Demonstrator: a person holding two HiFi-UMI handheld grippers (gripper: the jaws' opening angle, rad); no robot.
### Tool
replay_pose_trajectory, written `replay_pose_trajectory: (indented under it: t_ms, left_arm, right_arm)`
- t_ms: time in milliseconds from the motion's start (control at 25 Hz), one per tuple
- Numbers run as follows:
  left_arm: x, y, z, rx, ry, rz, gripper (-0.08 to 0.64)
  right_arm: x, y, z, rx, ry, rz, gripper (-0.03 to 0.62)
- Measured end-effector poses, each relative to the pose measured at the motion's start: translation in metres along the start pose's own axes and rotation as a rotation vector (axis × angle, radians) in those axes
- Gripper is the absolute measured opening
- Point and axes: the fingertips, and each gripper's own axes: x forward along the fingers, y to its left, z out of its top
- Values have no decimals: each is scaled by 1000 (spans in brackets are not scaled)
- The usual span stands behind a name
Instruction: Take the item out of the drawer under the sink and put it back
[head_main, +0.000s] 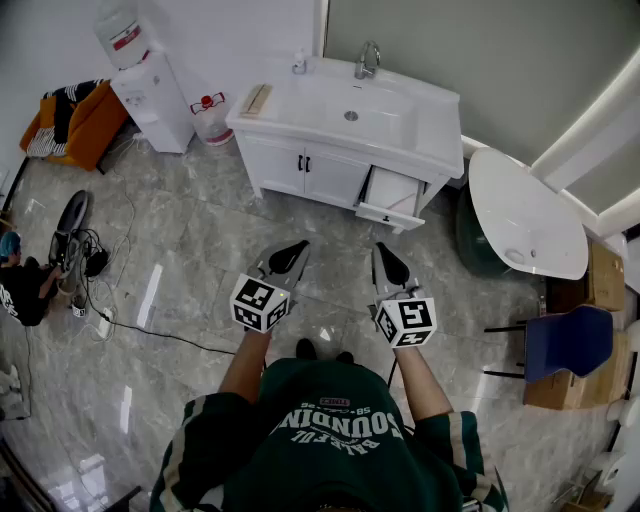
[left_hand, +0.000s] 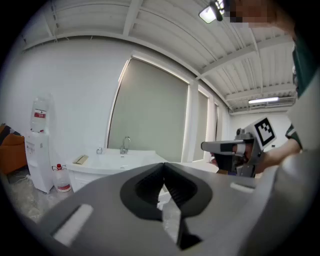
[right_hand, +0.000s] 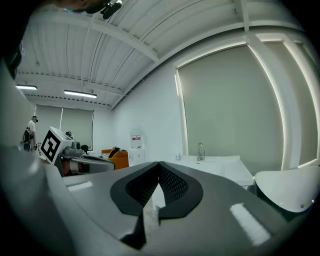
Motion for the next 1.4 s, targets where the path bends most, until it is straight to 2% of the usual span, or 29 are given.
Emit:
replay_pose_trajectory:
  t_ms: [720,1400]
  left_arm:
    - [-2,11,-5,-21,3,-20,51]
    - [-16,39,-10,-15,7,-59,51]
  right_arm:
    - [10,-3,-10,19,36,-47,3]
    - [21,23,-24,21,71,-89,3]
